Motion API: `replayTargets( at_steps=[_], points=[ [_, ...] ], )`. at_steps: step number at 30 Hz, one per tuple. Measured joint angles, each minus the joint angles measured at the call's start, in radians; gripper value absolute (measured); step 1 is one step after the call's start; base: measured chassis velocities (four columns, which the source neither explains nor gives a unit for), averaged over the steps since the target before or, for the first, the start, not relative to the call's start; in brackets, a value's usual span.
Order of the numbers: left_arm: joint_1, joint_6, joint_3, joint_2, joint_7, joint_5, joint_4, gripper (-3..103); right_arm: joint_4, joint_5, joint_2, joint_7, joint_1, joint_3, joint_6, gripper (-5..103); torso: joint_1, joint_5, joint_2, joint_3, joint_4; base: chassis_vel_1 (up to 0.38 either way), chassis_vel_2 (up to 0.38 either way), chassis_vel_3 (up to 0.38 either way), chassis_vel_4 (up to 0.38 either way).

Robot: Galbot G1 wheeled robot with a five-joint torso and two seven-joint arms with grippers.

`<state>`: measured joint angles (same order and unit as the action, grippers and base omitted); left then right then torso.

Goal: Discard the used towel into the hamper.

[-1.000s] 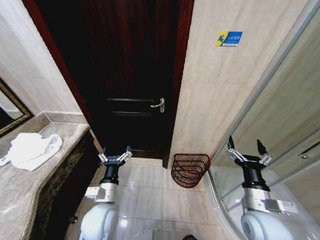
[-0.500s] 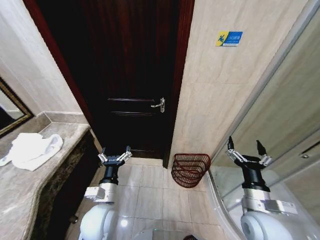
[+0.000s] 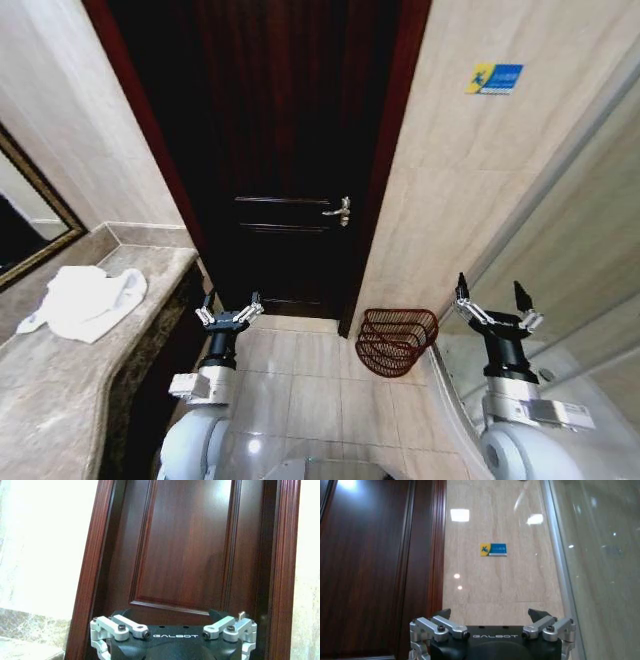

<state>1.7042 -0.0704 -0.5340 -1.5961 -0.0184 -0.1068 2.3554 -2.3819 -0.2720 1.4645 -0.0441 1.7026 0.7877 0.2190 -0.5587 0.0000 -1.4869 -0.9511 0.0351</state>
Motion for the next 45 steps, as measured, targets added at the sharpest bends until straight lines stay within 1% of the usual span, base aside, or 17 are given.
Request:
replayTargets(
  at_steps=[4, 8, 14, 24, 29, 45],
  points=[
    [0.0, 0.0, 0.0, -0.001, 0.0, 0.0, 0.0, 100, 0.0, -0.003, -0.001, 0.004, 0.001, 0.002, 0.0, 100, 0.0, 0.0005, 0.0, 0.0, -0.0001, -0.042, -0.04, 0.051, 0.028],
    [0.0, 0.0, 0.0, -0.001, 0.0, 0.0, -0.001, 100, -0.002, -0.003, 0.003, 0.017, 0.007, 0.006, -0.013, 100, 0.0, 0.0004, 0.0, 0.0, 0.0, -0.03, -0.037, 0.019, 0.021],
    [0.001, 0.0, -0.003, -0.001, 0.0, -0.001, 0.0, 100, -0.005, -0.003, 0.008, 0.025, 0.009, 0.003, -0.014, 100, 0.0, -0.0001, 0.0, 0.0, 0.0, -0.003, 0.005, 0.006, -0.012],
    [0.002, 0.0, 0.003, -0.006, 0.0, 0.002, 0.0, 100, -0.009, -0.004, 0.007, 0.023, 0.012, 0.004, -0.011, 100, 0.0, 0.0, 0.0, 0.0, 0.0, -0.082, 0.079, 0.07, -0.075],
    [0.003, -0.001, 0.003, -0.005, 0.0, 0.002, 0.0, 100, -0.001, 0.003, 0.006, 0.006, 0.008, -0.003, 0.016, 100, -0.001, 0.0001, 0.0, 0.0, 0.0002, -0.084, 0.075, 0.08, -0.07],
    [-0.002, -0.001, 0.002, -0.003, 0.0, 0.001, -0.003, 100, -0.002, 0.01, -0.002, 0.019, -0.001, -0.005, 0.001, 100, 0.0, 0.0002, 0.0, 0.0, 0.0, 0.018, 0.019, -0.017, -0.016]
  ],
)
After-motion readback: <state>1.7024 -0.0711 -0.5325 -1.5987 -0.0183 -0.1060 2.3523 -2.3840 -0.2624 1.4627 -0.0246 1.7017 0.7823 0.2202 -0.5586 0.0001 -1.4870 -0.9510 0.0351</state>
